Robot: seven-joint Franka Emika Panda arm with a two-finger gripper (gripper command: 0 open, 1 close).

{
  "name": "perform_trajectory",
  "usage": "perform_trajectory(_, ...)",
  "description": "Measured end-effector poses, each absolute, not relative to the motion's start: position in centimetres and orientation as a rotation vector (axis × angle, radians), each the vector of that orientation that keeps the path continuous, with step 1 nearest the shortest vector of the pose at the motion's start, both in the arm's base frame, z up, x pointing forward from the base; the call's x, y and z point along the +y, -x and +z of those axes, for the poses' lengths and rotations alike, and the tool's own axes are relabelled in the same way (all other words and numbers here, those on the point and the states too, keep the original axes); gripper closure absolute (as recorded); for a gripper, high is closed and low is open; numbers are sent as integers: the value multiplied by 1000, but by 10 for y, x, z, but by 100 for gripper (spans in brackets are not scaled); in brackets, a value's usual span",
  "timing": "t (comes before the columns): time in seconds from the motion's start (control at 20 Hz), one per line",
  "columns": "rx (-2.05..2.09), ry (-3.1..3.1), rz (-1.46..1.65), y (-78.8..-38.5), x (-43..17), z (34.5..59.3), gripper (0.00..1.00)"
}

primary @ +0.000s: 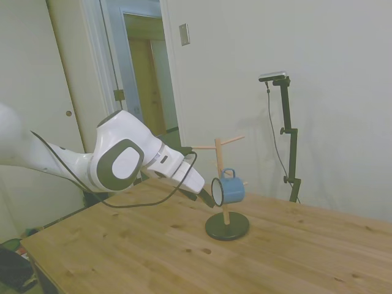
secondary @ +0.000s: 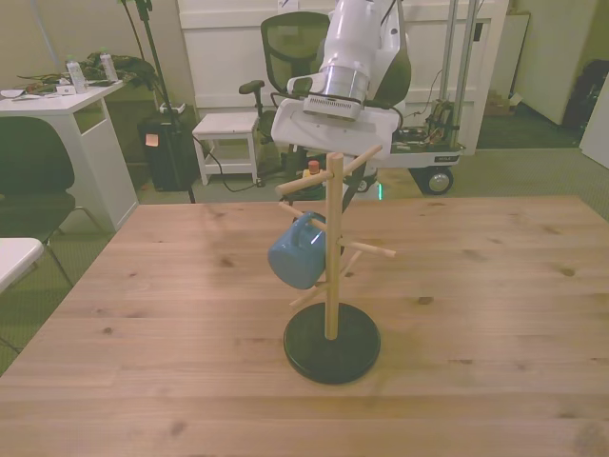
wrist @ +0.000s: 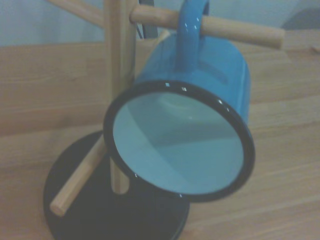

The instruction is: Unload the mug

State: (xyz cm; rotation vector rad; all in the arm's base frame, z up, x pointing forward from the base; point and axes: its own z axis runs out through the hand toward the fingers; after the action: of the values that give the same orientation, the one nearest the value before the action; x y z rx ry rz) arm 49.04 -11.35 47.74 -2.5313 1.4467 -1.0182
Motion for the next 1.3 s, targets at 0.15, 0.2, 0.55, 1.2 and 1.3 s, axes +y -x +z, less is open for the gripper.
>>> perform_trajectory(0.15,1460,2512,-1063,-503,-119,477,0)
perform_trajectory(0.2,1465,2505,-1075,-506,-121,478,0)
perform_trajectory(0.55,1503,2460,-1132,-520,-134,482,0)
perform_trajectory(1.2,1566,2428,-1175,-544,-159,464,0)
perform_trajectory(1.3,1574,2425,-1179,-547,-161,463,0)
